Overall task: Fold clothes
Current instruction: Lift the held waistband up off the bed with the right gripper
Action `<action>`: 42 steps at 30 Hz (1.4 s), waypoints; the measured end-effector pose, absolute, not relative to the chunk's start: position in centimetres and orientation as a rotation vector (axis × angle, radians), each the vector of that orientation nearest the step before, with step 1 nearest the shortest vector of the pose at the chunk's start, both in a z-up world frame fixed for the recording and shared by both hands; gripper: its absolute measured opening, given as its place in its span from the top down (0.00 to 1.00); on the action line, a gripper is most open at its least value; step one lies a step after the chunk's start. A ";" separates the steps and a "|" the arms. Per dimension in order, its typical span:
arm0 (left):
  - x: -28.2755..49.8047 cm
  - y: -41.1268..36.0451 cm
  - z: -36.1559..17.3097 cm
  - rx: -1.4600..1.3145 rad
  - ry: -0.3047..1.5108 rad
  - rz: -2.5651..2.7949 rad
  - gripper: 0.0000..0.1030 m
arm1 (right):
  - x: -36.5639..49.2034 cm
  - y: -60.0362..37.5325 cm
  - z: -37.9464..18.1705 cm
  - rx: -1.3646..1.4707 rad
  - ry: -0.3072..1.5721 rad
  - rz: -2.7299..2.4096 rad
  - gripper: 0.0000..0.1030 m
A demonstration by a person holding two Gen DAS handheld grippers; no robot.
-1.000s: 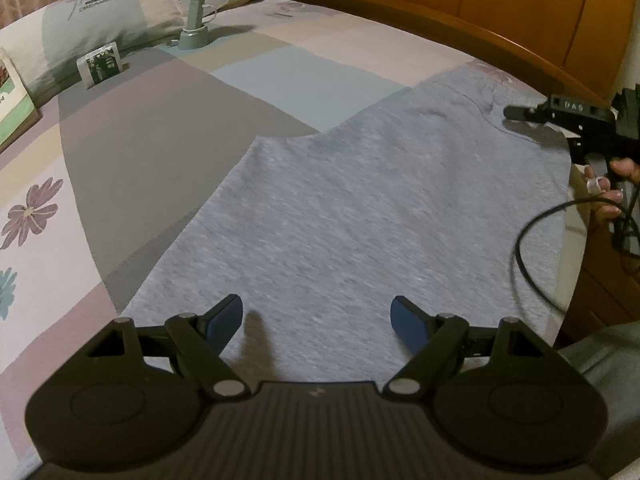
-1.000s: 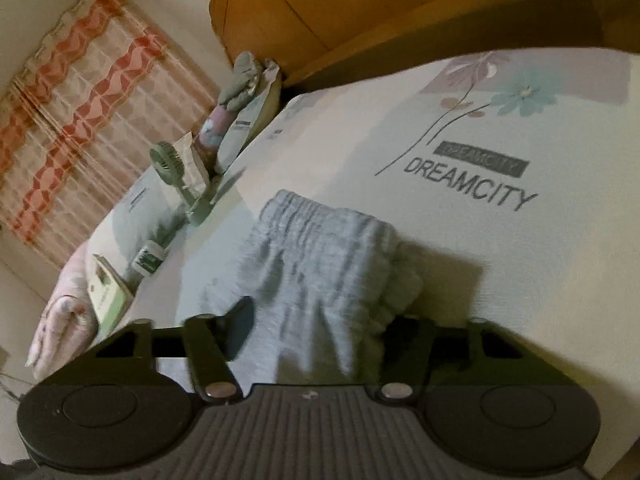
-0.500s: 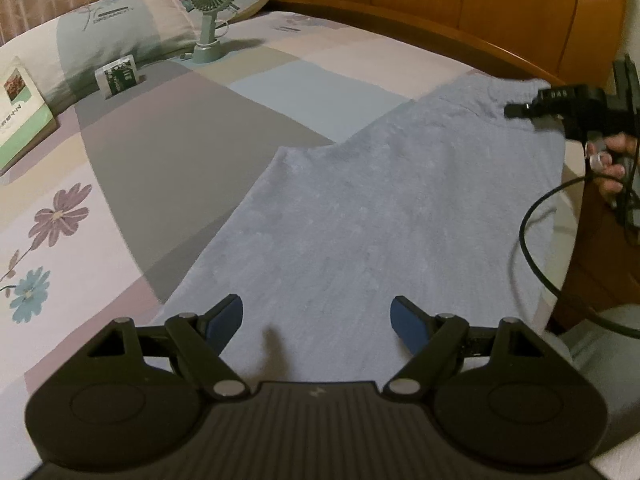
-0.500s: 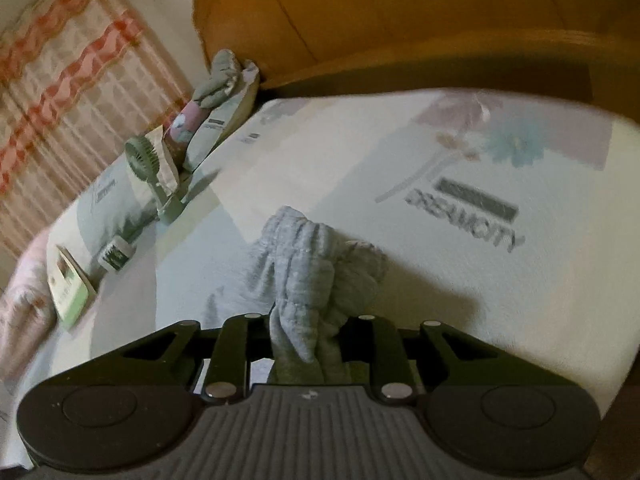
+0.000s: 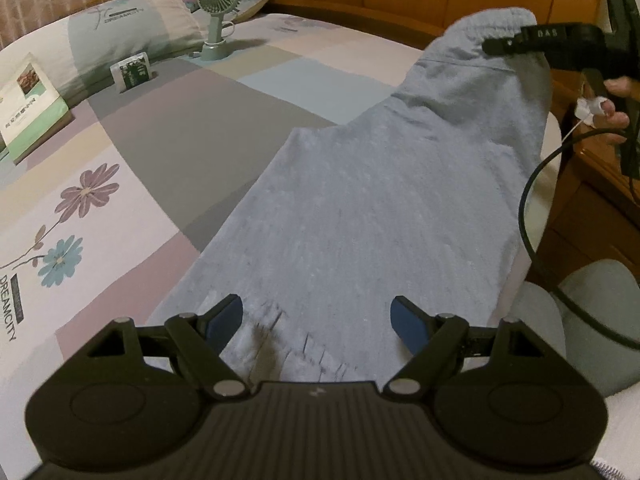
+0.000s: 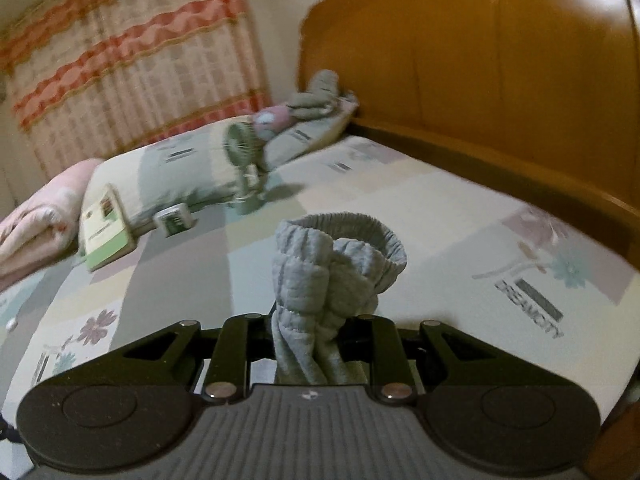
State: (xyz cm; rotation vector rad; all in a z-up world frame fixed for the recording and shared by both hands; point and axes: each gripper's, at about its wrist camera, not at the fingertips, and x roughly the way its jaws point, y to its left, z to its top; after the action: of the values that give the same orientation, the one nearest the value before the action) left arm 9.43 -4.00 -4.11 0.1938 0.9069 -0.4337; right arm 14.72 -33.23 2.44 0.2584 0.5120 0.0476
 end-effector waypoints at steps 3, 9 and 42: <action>8.6 -3.4 -3.9 0.187 0.899 -0.432 0.21 | 13.8 -30.9 3.8 0.199 0.494 0.074 0.76; 6.6 -1.9 -3.6 0.174 0.891 -0.442 0.21 | 12.2 -26.5 5.4 0.093 0.471 0.127 0.76; -2.3 7.0 -3.4 0.072 0.805 -0.321 0.20 | 4.6 -7.1 8.8 -0.280 0.379 0.428 0.77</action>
State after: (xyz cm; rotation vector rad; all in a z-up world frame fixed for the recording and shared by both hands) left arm -2.25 7.00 -3.39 0.0724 0.8047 -0.3213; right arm 4.65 -7.10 8.79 -0.2802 0.3794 0.4276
